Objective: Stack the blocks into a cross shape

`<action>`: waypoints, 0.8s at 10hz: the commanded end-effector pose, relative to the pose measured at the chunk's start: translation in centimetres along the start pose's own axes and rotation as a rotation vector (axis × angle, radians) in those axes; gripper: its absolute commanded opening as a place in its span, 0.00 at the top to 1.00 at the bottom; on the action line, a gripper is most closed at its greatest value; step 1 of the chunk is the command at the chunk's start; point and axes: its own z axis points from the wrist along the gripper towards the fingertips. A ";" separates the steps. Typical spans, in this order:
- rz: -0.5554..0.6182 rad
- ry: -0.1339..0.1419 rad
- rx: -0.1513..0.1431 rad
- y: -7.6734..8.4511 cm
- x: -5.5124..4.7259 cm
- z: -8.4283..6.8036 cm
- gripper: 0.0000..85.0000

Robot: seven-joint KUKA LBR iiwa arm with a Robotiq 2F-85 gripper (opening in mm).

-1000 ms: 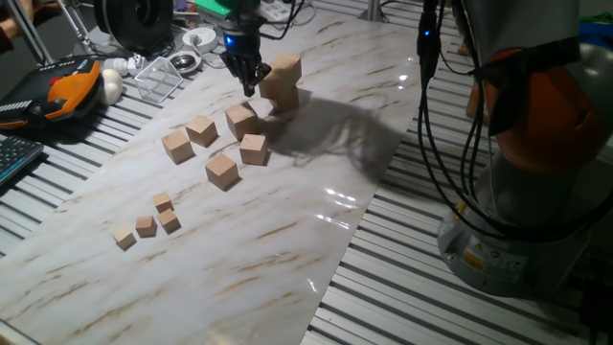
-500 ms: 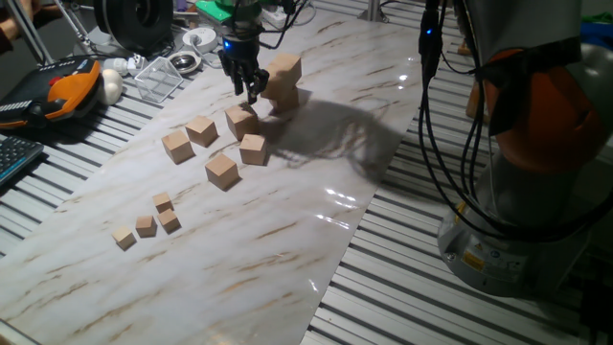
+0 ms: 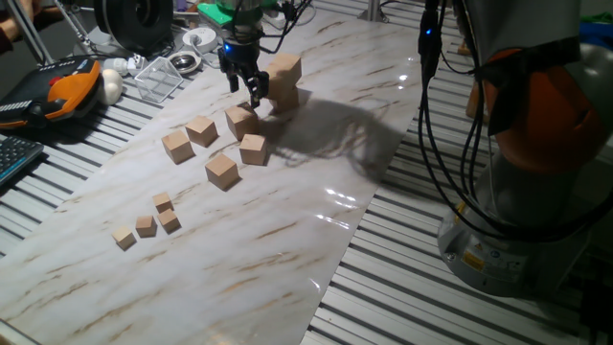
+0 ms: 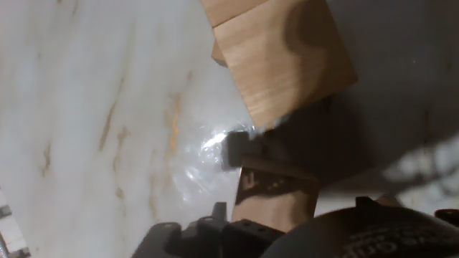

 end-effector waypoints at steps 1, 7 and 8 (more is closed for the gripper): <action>0.009 -0.002 0.005 0.0 0.0 0.1 0.00; 0.091 0.002 0.015 0.0 0.0 1.8 0.00; 0.097 -0.007 0.016 0.1 0.1 2.1 0.00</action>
